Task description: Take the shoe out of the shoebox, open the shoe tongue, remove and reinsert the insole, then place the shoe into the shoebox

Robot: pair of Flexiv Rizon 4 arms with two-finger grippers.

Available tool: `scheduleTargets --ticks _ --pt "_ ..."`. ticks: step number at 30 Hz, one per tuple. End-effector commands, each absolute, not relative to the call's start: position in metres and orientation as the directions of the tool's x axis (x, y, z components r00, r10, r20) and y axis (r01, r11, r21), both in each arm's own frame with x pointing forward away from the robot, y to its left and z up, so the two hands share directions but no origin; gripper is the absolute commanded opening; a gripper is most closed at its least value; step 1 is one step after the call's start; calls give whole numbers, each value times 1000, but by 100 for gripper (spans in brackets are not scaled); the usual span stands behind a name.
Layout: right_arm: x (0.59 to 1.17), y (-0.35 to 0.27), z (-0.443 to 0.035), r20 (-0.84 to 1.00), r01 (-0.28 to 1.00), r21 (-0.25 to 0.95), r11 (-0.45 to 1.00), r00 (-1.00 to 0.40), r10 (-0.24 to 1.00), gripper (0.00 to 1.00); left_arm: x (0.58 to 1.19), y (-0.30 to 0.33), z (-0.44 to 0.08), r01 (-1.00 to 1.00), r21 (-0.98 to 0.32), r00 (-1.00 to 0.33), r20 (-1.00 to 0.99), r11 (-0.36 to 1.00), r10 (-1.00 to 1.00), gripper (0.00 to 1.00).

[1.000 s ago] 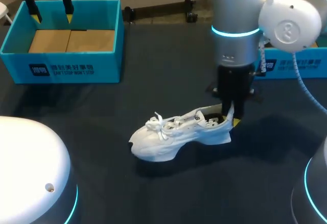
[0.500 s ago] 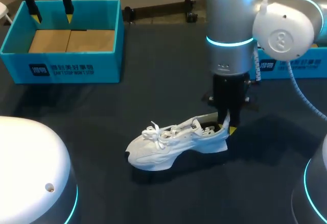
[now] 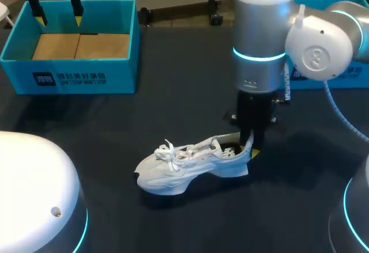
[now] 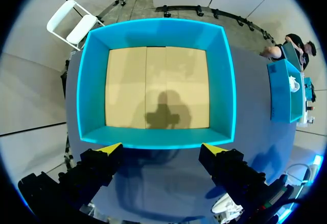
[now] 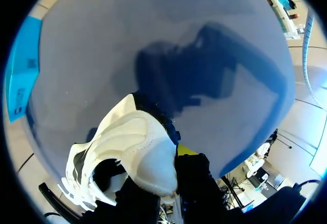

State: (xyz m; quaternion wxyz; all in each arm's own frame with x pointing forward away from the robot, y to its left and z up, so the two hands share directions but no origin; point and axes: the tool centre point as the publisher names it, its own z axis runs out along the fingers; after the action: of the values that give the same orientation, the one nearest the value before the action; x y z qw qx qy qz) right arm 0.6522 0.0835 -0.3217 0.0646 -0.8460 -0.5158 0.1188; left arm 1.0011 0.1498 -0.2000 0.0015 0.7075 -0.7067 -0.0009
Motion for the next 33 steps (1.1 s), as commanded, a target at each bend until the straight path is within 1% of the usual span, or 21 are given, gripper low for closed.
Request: scheduleTargets --ticks 1,14,33 --pt "649 91 -330 -157 808 -219 -548 525 837 0 1001 150 -200 -1000 2 1 1 -1 -1000 100" --pt "650 99 -348 -214 754 -208 -624 587 781 0 1001 150 -200 -1000 2 1 1 -1 -1000 100" --pt "656 101 -382 -268 652 -241 -719 667 695 0 1001 150 -200 -1000 2 1 1 -1 -1000 100"
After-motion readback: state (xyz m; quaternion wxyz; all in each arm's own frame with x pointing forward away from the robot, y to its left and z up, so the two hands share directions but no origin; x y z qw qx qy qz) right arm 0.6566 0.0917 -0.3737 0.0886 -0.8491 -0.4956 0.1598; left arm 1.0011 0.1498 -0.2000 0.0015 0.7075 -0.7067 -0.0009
